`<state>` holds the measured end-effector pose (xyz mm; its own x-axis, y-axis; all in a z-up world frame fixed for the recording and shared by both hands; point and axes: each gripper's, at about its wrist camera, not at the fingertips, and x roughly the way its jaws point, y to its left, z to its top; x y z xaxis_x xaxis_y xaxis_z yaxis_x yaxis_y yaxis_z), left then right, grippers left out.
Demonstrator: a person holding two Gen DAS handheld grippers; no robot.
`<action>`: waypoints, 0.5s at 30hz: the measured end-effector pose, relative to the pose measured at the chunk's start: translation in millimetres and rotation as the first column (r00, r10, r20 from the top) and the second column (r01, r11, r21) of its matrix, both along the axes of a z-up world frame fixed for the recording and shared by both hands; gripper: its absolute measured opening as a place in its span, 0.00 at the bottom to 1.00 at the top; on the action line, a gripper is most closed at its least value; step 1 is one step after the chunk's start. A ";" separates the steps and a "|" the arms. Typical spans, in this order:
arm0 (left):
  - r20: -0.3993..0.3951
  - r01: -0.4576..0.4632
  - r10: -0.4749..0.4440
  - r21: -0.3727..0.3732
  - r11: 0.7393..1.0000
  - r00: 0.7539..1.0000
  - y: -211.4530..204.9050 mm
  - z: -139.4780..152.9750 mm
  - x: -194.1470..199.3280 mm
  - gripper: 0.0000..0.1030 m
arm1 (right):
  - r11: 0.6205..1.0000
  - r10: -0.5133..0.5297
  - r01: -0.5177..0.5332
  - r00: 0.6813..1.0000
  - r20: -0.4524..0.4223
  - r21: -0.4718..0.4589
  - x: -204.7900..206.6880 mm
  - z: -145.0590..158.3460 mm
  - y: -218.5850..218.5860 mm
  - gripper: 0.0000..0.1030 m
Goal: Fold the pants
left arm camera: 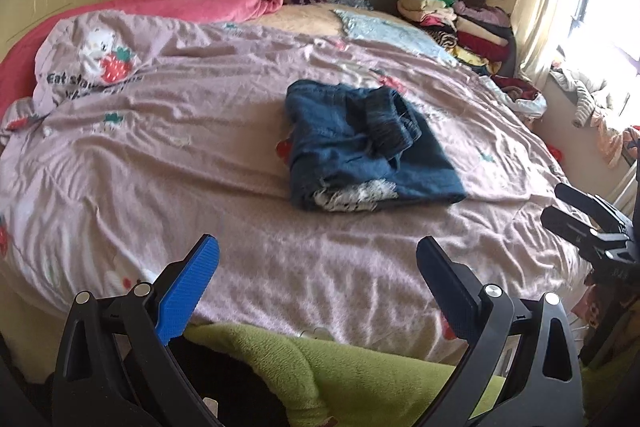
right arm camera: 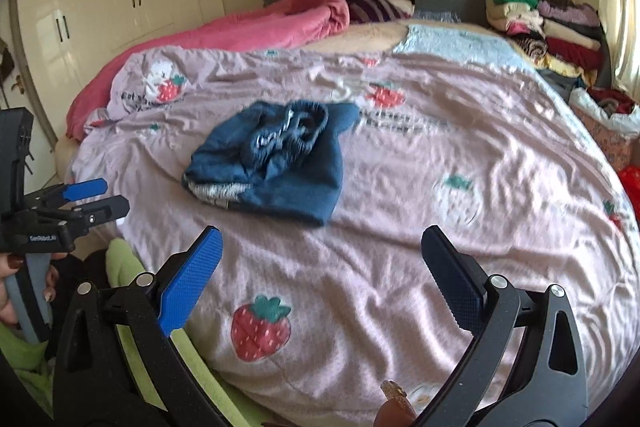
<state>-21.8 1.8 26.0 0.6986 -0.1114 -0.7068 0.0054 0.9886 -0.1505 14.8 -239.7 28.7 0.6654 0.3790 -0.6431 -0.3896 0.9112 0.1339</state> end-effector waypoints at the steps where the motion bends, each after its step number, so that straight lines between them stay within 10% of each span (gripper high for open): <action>1: -0.001 -0.002 0.002 -0.001 1.000 1.000 0.4 -0.8 0.0 0.96 | 1.000 0.001 -0.001 1.000 -0.006 -0.002 0.7 -1.9 1.9 0.91; 15: -0.011 -0.008 0.008 -0.007 1.000 1.000 0.9 -5.3 -0.8 0.96 | 1.000 0.008 -0.008 1.000 -0.012 -0.012 1.5 -5.0 7.6 0.91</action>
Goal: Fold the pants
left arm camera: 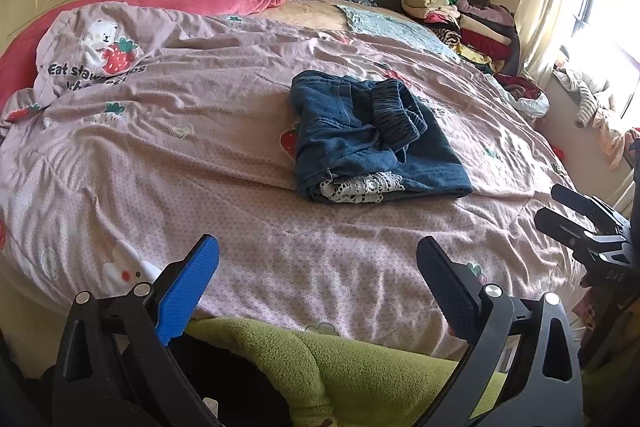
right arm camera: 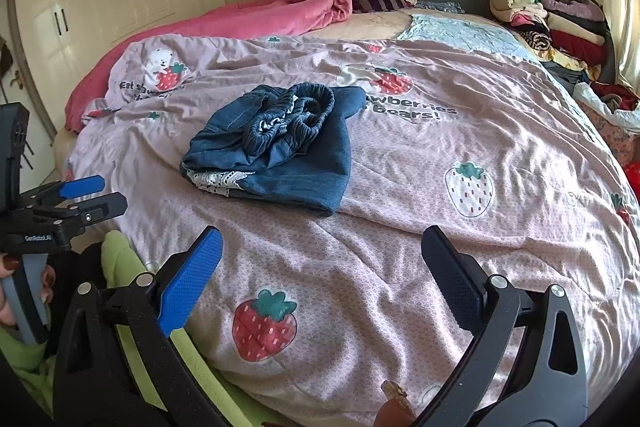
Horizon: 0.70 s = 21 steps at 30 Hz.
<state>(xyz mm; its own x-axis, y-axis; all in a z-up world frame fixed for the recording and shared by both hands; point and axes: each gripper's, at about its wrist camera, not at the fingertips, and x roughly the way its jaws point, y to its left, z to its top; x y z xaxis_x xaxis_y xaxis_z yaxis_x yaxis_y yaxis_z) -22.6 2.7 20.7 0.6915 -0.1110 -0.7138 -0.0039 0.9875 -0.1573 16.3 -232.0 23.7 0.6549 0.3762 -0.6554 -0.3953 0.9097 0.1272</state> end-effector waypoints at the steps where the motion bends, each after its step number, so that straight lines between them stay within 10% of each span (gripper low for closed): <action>1: 0.000 0.001 -0.001 0.002 1.000 1.000 0.1 0.2 0.3 0.96 | 1.000 0.000 0.000 1.000 0.001 0.000 -0.2 0.0 0.0 0.91; 21: -0.013 -0.005 0.005 0.005 1.000 1.000 3.0 -1.5 -2.1 0.96 | 1.000 0.003 -0.003 1.000 0.001 0.004 -0.9 2.3 0.1 0.91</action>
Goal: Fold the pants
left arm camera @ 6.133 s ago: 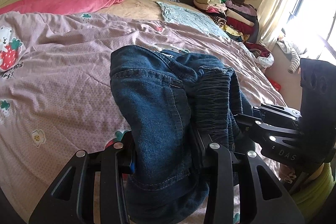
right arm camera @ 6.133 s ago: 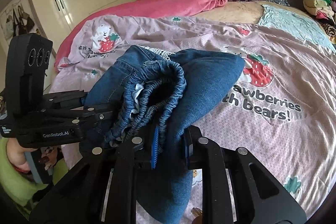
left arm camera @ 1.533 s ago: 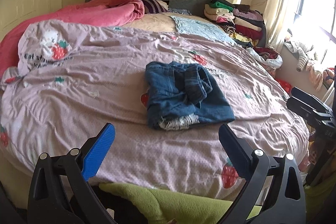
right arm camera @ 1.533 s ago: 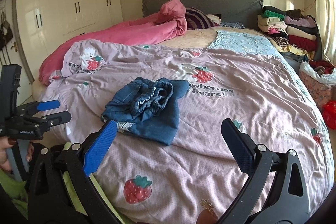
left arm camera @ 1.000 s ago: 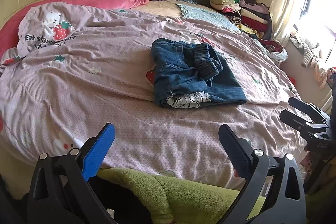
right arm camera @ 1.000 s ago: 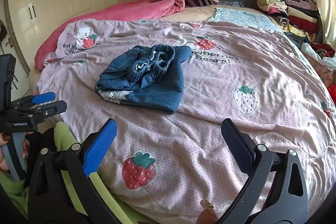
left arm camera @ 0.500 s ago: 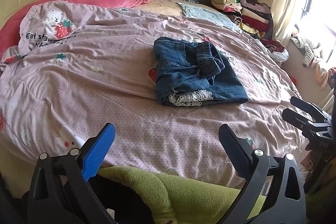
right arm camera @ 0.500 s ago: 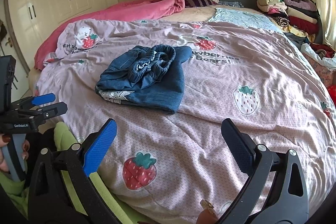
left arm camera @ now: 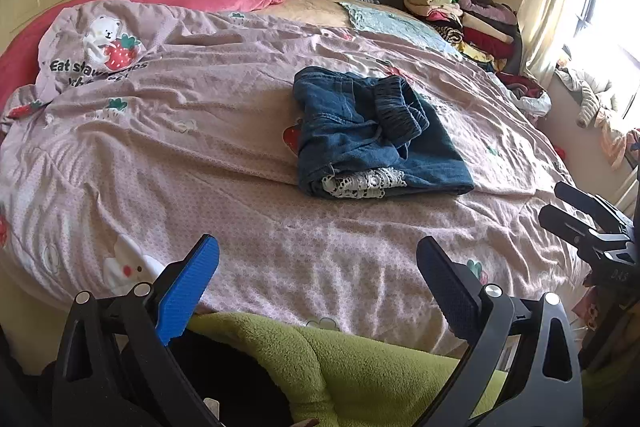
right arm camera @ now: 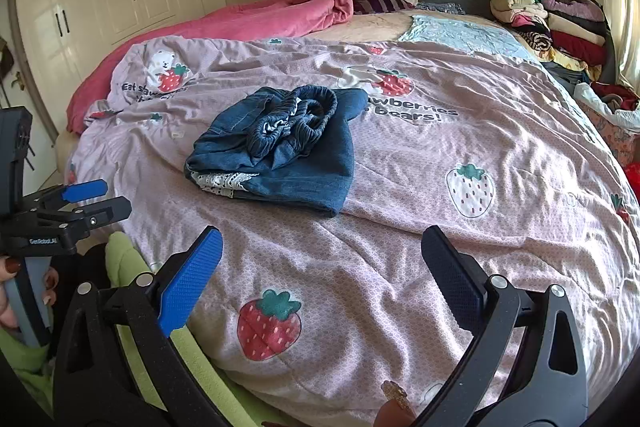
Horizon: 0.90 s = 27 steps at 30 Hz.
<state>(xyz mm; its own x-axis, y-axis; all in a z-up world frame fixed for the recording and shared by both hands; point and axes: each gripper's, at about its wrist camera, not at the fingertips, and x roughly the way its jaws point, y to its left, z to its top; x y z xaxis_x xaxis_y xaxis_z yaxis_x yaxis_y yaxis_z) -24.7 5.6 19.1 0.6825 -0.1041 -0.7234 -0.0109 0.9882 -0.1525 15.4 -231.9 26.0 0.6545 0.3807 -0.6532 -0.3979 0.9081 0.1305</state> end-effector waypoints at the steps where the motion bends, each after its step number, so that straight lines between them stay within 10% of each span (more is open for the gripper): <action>1: -0.001 0.000 0.000 0.000 1.000 1.000 -0.1 -0.1 -0.2 0.96 | 1.000 -0.001 0.001 1.000 0.001 -0.001 -0.1 0.0 0.1 0.91; 27: -0.022 0.007 -0.007 0.003 1.000 1.000 -5.0 -2.7 0.1 0.96 | 1.000 -0.005 0.005 1.000 -0.001 -0.005 -1.7 0.9 0.7 0.91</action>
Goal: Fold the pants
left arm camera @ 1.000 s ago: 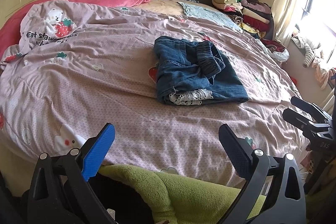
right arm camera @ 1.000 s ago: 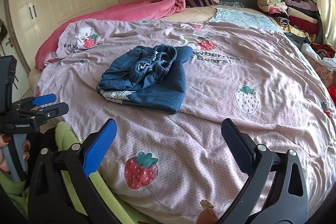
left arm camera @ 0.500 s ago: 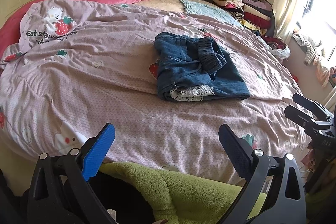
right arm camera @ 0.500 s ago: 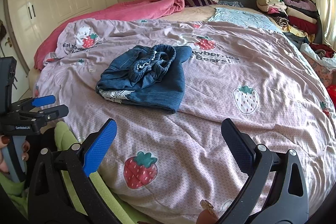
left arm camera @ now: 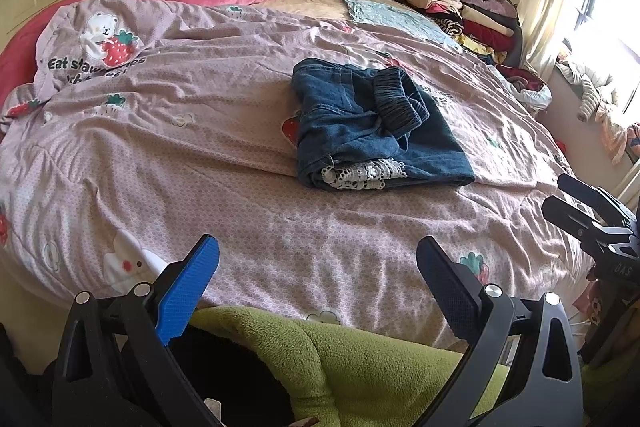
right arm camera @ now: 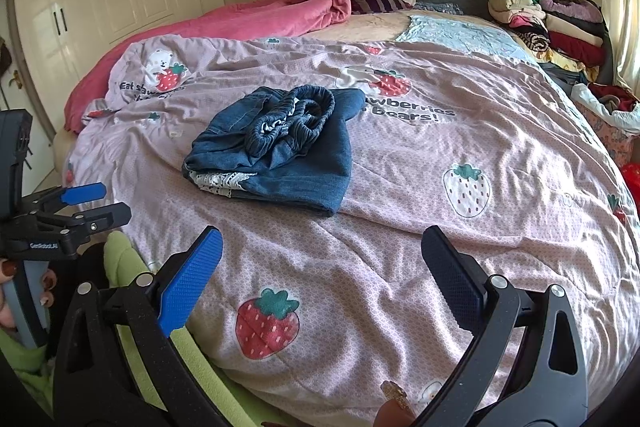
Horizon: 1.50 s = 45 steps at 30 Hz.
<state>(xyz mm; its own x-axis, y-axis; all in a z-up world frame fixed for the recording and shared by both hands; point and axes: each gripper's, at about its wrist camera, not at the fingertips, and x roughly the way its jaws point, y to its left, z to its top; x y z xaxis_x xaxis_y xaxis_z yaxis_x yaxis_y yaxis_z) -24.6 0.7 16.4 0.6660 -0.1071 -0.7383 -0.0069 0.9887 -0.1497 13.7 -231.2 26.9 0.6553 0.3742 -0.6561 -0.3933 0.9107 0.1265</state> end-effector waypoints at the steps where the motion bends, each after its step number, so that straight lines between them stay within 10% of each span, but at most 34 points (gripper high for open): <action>1: 0.000 -0.001 0.001 0.001 1.000 1.000 0.0 -0.2 -0.5 0.96 | 1.000 -0.002 0.002 1.000 0.001 0.000 0.2 -0.1 0.2 0.91; 45: -0.041 -0.015 0.017 0.055 0.998 0.999 3.3 -0.7 3.3 0.96 | 0.999 -0.024 0.024 1.000 0.005 -0.029 6.3 2.7 -5.0 0.91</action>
<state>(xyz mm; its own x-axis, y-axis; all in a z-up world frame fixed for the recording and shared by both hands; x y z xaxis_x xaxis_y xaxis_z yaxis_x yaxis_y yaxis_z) -21.3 4.0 15.7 0.6357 -0.0554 -0.7699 -0.0280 0.9951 -0.0948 20.0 -236.2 29.6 0.6668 0.3388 -0.6638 -0.3715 0.9232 0.0980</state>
